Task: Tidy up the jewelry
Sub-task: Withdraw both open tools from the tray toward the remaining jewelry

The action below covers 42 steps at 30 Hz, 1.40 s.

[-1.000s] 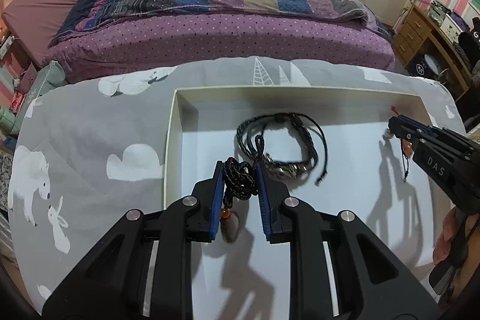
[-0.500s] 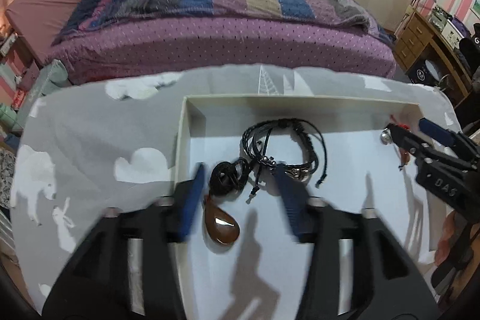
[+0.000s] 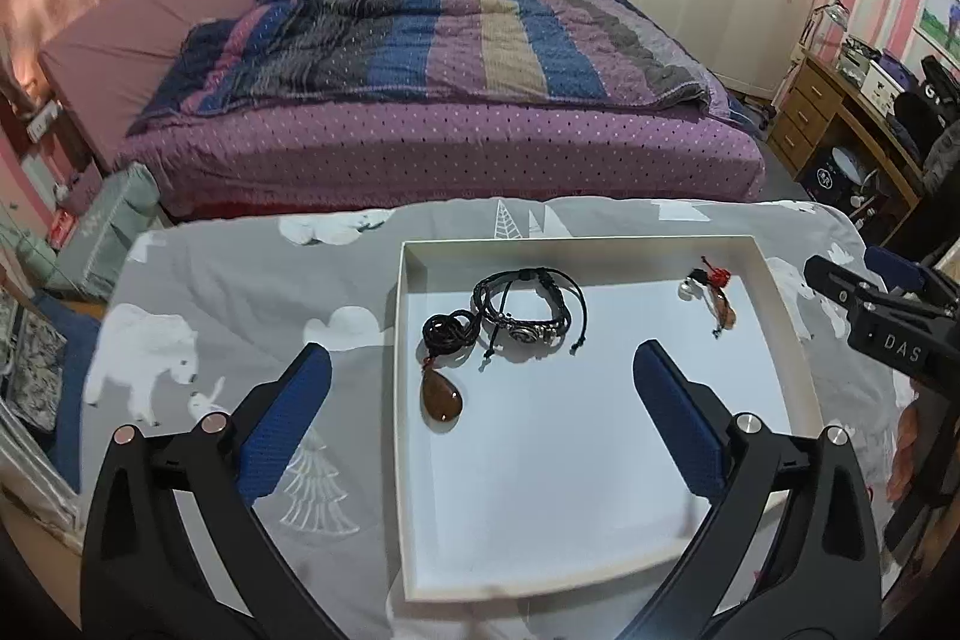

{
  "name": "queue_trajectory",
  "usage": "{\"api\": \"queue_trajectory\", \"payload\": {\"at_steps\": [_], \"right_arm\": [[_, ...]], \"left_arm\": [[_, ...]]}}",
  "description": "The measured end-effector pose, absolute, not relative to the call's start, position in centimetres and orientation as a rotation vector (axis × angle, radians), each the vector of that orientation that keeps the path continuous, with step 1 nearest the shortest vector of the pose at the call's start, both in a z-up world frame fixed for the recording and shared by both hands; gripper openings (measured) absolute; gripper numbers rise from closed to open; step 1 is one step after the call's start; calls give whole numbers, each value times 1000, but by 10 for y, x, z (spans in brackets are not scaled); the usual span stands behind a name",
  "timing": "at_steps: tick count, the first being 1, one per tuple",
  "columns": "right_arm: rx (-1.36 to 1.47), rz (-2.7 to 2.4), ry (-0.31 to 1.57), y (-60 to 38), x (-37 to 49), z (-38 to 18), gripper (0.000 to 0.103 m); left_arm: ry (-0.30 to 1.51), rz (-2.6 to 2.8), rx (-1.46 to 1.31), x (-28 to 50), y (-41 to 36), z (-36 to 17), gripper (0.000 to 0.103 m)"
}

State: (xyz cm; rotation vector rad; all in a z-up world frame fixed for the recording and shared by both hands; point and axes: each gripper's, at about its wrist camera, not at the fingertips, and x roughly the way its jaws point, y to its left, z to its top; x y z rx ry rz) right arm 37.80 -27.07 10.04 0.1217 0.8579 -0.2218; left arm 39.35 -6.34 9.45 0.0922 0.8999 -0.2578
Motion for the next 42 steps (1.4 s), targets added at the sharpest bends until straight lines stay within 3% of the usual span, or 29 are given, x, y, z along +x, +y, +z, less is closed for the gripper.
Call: {"api": "queue_trajectory", "payload": {"at_steps": [22, 25, 27, 42], "right_arm": [[101, -173, 790, -264, 210, 189, 90], [78, -179, 761, -268, 176, 195, 95], [65, -187, 744, -272, 157, 197, 99], [109, -254, 773, -314, 90, 166, 99]], "left_arm": [[809, -164, 83, 245, -27, 162, 100], [794, -146, 92, 219, -22, 162, 100], [781, -150, 108, 205, -21, 161, 100], [755, -204, 163, 146, -24, 135, 100]]}}
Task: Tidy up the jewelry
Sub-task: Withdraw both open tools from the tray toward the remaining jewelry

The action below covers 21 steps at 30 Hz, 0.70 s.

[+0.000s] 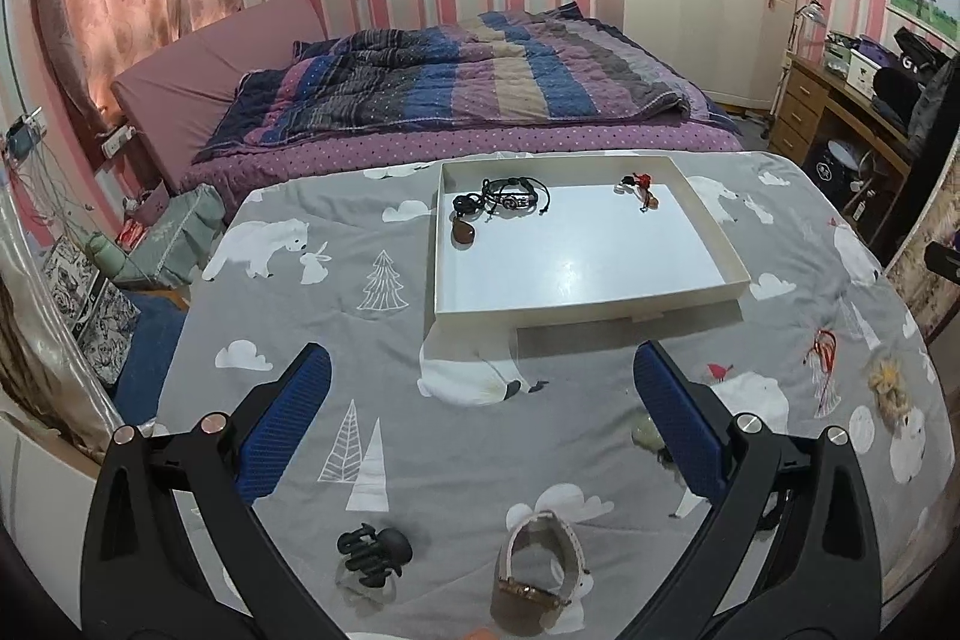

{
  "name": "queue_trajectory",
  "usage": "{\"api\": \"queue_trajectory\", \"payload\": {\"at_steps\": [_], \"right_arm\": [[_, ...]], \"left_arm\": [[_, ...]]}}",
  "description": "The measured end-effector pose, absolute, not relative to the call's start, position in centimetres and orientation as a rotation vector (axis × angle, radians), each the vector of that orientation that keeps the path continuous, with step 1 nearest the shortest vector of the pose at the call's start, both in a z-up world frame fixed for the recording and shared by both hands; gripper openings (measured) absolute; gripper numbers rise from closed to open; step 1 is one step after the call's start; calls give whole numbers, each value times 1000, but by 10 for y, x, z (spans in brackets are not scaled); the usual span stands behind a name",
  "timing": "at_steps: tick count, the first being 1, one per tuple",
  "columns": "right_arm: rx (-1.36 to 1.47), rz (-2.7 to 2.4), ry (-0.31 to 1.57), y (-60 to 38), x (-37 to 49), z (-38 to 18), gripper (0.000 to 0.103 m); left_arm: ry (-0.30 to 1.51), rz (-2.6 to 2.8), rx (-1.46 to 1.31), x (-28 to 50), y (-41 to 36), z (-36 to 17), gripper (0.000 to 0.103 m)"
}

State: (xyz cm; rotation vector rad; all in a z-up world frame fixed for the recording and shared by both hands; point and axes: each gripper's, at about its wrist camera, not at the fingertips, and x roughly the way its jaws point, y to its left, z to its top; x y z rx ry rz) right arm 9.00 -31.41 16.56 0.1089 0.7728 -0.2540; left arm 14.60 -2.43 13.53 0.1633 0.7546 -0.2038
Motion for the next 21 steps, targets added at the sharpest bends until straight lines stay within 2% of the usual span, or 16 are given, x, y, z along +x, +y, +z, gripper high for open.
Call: {"api": "queue_trajectory", "payload": {"at_steps": [9, 21], "right_arm": [[76, -275, 766, -309, 88, 158, 99], [92, -282, 916, -320, 111, 81, 99]], "left_arm": [[741, -221, 176, 136, -34, 139, 100], [924, -327, 206, 131, -93, 40, 100]]}}
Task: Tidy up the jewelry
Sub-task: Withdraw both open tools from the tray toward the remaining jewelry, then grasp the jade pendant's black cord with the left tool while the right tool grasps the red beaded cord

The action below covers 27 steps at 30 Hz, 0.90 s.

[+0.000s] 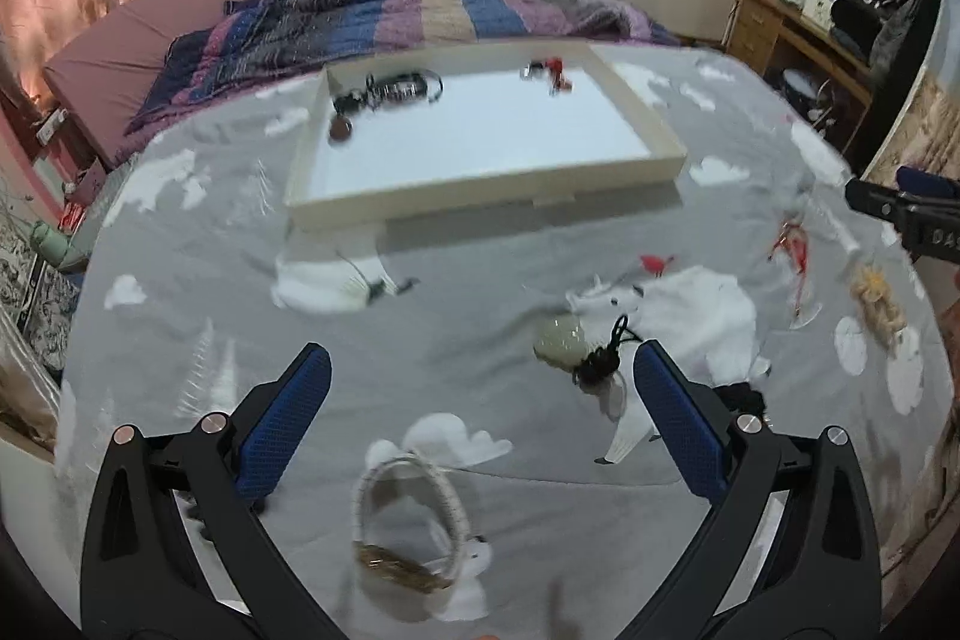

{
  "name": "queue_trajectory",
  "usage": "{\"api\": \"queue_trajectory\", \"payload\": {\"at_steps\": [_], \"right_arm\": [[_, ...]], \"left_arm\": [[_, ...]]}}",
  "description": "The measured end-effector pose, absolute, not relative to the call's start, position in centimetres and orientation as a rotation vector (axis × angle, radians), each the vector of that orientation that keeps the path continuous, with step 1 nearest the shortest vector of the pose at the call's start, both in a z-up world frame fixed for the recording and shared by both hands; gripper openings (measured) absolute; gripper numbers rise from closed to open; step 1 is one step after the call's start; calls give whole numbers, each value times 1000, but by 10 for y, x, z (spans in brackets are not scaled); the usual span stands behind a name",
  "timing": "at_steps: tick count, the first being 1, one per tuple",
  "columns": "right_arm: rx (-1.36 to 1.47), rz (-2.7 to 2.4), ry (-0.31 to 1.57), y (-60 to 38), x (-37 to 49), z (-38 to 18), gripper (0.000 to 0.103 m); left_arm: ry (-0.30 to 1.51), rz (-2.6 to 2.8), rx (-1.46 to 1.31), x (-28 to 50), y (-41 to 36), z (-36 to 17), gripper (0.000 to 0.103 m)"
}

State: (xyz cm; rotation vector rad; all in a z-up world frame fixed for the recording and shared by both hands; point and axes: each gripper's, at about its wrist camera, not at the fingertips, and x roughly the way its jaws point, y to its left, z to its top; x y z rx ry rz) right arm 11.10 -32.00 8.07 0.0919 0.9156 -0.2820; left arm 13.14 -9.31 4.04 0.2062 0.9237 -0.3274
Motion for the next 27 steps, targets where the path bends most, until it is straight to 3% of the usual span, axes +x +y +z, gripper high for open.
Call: {"api": "queue_trajectory", "payload": {"at_steps": [11, 21, 27], "right_arm": [[167, -310, 984, -350, 120, 39, 99], [209, -298, 1050, -365, 137, 5, 99], [206, -305, 1065, -365, 148, -6, 99]], "left_arm": [[1059, -332, 195, 133, -136, -1, 98], [1167, -294, 140, 156, -150, -26, 73], [1216, -276, 103, 171, -156, -37, 64]]}}
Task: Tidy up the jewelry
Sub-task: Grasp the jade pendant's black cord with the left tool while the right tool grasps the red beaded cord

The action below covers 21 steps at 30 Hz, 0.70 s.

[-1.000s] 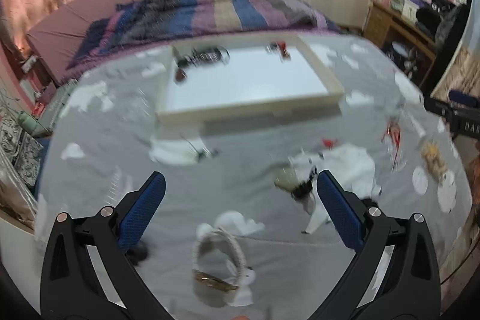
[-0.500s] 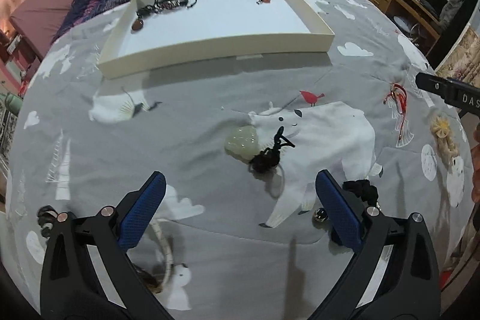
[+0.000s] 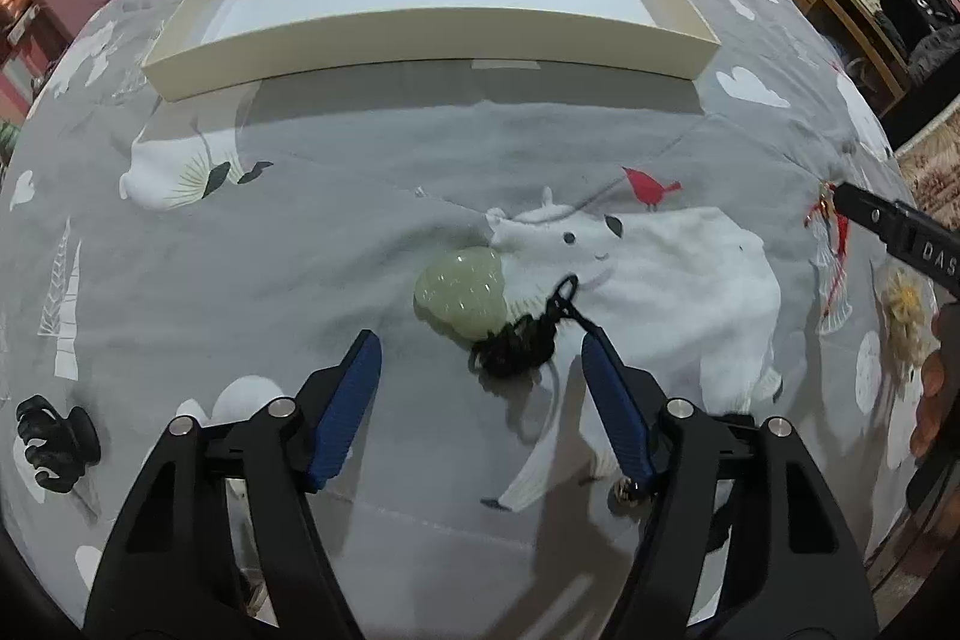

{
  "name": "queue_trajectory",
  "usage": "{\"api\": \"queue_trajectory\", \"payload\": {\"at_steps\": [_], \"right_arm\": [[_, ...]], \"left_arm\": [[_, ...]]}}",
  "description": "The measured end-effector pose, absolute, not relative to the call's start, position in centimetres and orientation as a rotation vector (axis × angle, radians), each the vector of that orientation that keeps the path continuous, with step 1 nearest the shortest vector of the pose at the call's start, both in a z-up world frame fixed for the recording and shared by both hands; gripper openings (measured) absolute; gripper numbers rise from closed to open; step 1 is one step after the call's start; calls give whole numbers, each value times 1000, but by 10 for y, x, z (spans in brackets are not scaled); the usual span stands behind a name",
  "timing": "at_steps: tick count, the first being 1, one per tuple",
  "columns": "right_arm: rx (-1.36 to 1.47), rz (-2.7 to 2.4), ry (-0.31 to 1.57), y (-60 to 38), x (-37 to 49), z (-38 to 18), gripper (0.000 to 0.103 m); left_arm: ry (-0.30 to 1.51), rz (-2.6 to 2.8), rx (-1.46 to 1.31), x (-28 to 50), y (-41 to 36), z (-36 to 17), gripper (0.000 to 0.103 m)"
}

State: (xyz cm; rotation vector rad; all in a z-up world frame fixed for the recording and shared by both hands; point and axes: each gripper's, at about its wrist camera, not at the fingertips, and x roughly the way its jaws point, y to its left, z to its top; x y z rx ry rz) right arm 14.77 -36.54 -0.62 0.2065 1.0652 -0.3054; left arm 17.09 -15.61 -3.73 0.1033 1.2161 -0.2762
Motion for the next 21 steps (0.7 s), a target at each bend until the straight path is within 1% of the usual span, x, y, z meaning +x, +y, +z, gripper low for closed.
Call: {"api": "queue_trajectory", "payload": {"at_steps": [3, 4, 6, 7, 10, 11, 14, 16, 17, 18, 19, 20, 21], "right_arm": [[202, -307, 1070, -365, 152, -10, 99], [200, -307, 1073, -365, 152, -11, 99], [194, -311, 1079, -365, 154, -14, 99], [192, -313, 1082, -365, 154, -14, 99], [187, -315, 1092, -364, 156, -18, 99], [184, -318, 1094, -364, 155, -19, 98], [185, -326, 1094, -365, 154, -21, 97], [208, -317, 1096, -367, 153, -24, 88], [221, -311, 1109, -367, 154, -27, 73], [244, -296, 1122, -367, 153, -30, 62], [243, -299, 1116, -367, 153, -30, 62], [242, -297, 1116, -366, 152, -29, 58], [248, -290, 1114, -364, 151, -29, 49]], "left_arm": [[1216, -259, 101, 176, -157, -38, 54], [1216, -261, 102, 177, -158, -38, 53], [1213, -270, 107, 177, -159, -38, 42], [1210, -269, 110, 178, -160, -38, 39], [1217, -278, 115, 179, -160, -39, 36], [1222, -281, 114, 179, -159, -38, 31], [1244, -304, 115, 179, -156, -37, 28], [1254, -316, 108, 180, -153, -37, 25], [1257, -324, 104, 181, -152, -37, 24], [1259, -329, 101, 181, -151, -38, 24], [1260, -334, 101, 181, -150, -38, 24], [1261, -341, 102, 182, -150, -38, 23], [1261, -344, 101, 182, -149, -38, 23]]}}
